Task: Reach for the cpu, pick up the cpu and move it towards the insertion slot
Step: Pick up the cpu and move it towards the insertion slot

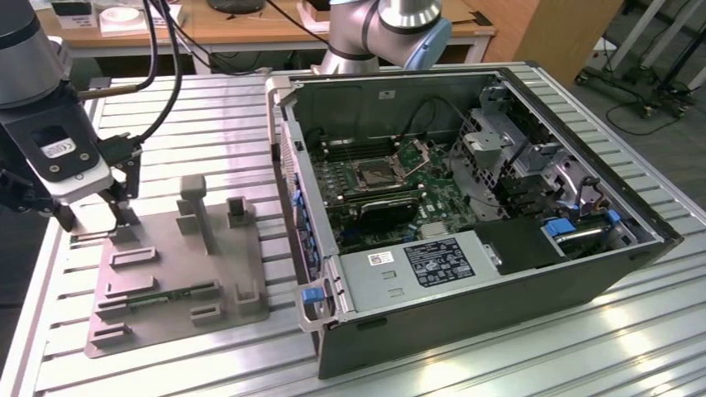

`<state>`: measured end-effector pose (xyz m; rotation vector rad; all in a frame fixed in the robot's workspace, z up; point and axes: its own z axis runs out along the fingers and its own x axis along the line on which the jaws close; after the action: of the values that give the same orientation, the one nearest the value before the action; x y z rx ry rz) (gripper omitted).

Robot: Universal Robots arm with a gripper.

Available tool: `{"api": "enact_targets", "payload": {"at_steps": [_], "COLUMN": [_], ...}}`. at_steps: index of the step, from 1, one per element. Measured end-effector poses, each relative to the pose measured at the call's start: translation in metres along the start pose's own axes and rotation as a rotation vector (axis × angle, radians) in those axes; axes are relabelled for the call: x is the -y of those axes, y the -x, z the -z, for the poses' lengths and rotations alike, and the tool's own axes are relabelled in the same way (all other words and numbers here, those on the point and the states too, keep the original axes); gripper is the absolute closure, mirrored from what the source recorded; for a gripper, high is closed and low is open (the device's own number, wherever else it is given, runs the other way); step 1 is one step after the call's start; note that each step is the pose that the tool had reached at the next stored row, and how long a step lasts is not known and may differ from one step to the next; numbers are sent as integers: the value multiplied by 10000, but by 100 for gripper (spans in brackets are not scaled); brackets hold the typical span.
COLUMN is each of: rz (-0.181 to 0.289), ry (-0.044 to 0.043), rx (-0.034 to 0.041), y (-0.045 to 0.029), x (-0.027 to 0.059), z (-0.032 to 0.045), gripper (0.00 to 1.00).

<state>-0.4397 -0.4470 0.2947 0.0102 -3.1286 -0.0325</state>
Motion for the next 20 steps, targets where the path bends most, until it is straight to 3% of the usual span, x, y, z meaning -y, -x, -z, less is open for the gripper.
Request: {"api": "enact_targets", "payload": {"at_steps": [20], "rz": [1], "ry": [124], "rx": [3], "y": [-1], "x": [-2], "z": [80], "gripper": [46]}}
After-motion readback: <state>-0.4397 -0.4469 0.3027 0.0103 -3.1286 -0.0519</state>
